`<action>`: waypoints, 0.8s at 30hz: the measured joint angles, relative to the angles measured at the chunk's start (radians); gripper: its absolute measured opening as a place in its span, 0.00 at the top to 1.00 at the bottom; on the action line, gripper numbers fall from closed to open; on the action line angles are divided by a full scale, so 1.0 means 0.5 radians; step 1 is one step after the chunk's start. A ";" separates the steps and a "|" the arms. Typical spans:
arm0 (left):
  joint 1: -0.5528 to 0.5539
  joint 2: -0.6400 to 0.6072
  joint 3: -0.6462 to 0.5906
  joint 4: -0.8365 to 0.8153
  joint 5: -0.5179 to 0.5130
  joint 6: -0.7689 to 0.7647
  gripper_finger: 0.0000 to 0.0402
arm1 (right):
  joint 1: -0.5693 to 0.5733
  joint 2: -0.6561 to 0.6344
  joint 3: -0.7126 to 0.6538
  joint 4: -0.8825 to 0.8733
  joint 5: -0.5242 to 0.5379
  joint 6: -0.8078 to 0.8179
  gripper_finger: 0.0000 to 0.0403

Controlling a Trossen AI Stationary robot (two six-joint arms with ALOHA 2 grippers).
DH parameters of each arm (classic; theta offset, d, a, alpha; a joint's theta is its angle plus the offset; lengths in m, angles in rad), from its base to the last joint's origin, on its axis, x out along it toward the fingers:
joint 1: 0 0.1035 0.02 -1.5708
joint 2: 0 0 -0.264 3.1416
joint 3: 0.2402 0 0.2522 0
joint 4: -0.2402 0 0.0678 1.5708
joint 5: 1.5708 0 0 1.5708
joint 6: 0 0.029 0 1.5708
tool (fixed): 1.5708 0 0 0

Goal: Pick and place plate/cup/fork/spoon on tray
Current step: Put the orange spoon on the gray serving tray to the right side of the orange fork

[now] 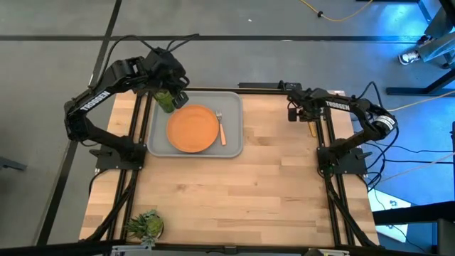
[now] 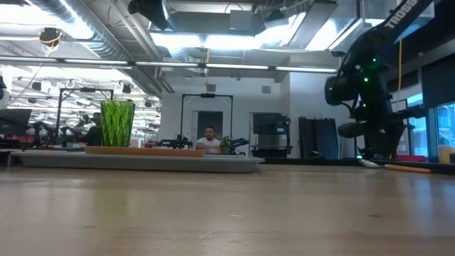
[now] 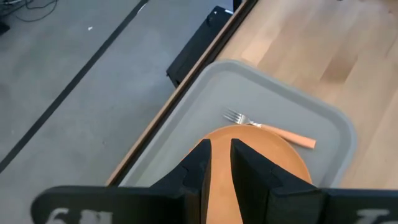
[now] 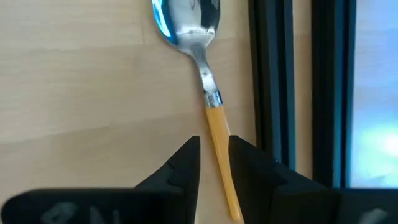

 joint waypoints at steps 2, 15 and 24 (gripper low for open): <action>0.000 0.000 0.000 0.008 0.000 0.000 0.87 | -0.032 0.001 -0.032 0.057 0.001 -0.009 0.78; 0.053 -0.001 0.000 0.054 -0.001 0.001 0.87 | -0.154 0.047 -0.055 0.173 0.036 -0.150 0.78; 0.122 -0.001 0.000 0.053 0.000 0.001 0.87 | -0.155 0.223 -0.054 0.320 0.036 -0.208 0.78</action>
